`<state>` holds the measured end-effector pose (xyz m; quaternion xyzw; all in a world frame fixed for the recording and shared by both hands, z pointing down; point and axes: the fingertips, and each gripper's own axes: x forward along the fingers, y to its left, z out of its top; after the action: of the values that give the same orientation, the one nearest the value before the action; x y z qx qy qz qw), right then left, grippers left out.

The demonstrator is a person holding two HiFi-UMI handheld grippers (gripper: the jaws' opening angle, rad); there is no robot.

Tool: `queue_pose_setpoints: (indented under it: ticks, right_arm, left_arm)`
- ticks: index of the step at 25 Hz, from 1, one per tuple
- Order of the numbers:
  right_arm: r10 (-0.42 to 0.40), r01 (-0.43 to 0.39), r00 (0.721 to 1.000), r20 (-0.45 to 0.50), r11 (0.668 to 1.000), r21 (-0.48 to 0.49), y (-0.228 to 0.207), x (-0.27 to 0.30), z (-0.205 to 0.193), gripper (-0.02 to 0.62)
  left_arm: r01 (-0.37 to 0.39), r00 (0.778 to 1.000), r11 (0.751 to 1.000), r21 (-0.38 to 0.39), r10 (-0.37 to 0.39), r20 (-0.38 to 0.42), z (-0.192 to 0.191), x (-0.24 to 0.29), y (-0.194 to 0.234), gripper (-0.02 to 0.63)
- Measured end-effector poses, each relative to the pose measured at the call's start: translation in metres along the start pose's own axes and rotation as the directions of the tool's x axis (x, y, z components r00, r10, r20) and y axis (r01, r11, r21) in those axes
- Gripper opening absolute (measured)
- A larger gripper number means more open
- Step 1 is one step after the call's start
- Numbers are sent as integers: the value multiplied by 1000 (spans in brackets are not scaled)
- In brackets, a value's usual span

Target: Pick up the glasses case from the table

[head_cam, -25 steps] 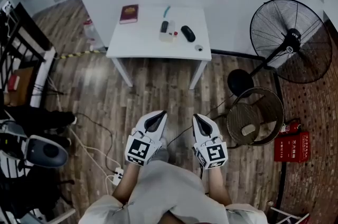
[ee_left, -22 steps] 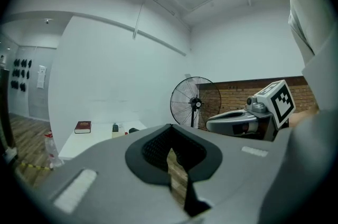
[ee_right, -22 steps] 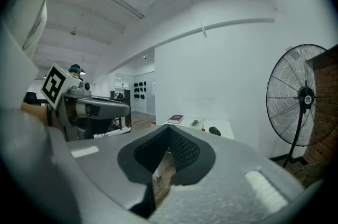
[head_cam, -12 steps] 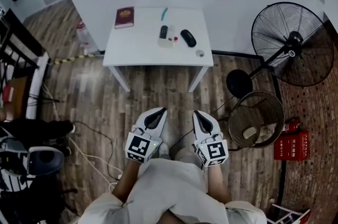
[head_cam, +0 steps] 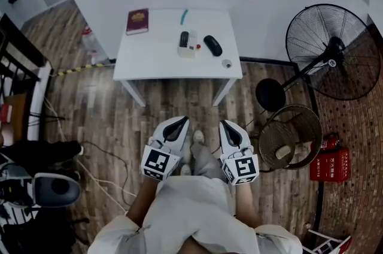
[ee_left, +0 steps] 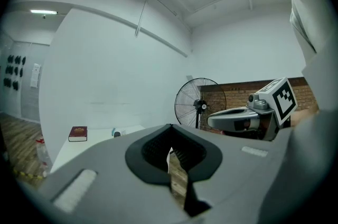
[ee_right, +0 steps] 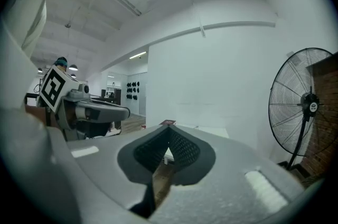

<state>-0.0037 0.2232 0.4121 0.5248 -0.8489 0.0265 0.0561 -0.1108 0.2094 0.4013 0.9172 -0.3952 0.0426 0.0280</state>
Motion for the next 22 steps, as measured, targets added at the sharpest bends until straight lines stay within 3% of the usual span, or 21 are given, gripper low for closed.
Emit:
queue_pose_setpoints:
  ticks: [11, 22]
  right_arm:
    - [35, -35, 999, -3, 999, -1, -38, 68, 8, 5]
    - [111, -110, 993, -28, 994, 15, -115, 162, 17, 5]
  left_arm:
    - [-46, 999, 999, -10, 46, 2, 7, 55, 51, 18]
    - [-104, 994, 994, -28, 103, -42, 17, 156, 107, 18]
